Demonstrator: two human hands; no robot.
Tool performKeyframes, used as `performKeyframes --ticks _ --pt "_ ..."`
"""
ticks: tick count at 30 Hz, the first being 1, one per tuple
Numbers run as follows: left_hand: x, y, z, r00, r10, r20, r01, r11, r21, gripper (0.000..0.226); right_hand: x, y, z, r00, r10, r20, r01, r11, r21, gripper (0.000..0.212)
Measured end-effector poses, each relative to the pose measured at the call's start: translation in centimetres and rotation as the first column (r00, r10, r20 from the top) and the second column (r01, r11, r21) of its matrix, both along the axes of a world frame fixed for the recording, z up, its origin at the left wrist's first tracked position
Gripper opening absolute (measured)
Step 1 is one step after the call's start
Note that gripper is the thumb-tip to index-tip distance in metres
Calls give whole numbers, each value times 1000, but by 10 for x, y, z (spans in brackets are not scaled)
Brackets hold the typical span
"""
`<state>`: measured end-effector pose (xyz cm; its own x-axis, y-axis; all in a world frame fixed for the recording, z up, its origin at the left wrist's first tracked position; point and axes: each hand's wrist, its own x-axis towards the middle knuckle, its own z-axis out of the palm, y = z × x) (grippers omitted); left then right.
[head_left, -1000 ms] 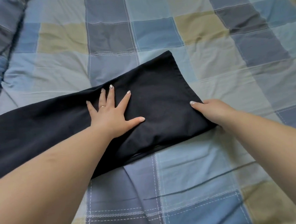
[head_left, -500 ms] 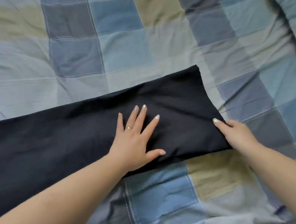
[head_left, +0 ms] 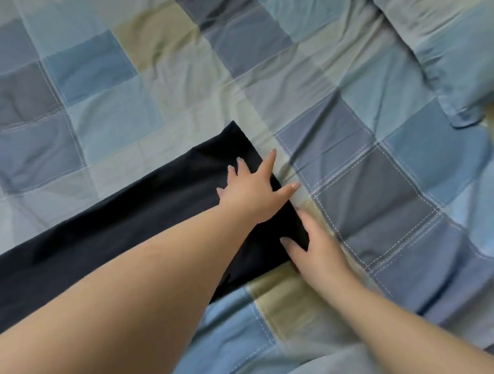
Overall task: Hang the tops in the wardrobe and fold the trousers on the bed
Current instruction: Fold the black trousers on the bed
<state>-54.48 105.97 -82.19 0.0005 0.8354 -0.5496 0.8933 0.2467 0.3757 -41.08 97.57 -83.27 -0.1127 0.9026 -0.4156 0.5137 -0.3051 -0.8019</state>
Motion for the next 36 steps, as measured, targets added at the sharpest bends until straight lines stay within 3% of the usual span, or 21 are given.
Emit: performKeyframes --ticks 4,7,10,13,17,21,25,29,36 --pt "28 27 0 988 16 -150 -38 989 -144 53 -12 -6 9 995 75 58 -84 983 166 50" --pt "29 27 2 977 93 -194 -103 994 -42 48 -20 -7 16 1000 -22 5 21 986 165 42" --pt "-2 28 14 989 122 -80 -115 990 85 49 -29 -11 26 990 -114 -81 123 985 125 30" --pt "-40 25 30 977 203 64 -207 977 52 57 -47 -21 39 994 -68 -87 85 974 210 25" --pt "-85 10 54 938 335 92 -344 932 111 58 -85 -36 59 987 -11 -160 59 953 299 22" --pt "-161 -22 84 840 516 170 -541 823 171 47 -150 -73 82 973 73 -218 8 937 350 22" --pt "-254 -74 119 773 580 258 -634 732 252 33 -224 -120 109 935 142 -325 -9 925 379 21" --pt "-360 -154 159 753 585 303 -654 718 240 40 -305 -182 142 888 255 -383 -99 919 383 22" --pt "-530 -309 225 725 633 272 -688 686 236 50 -446 -290 190 787 559 -262 -364 763 535 24"
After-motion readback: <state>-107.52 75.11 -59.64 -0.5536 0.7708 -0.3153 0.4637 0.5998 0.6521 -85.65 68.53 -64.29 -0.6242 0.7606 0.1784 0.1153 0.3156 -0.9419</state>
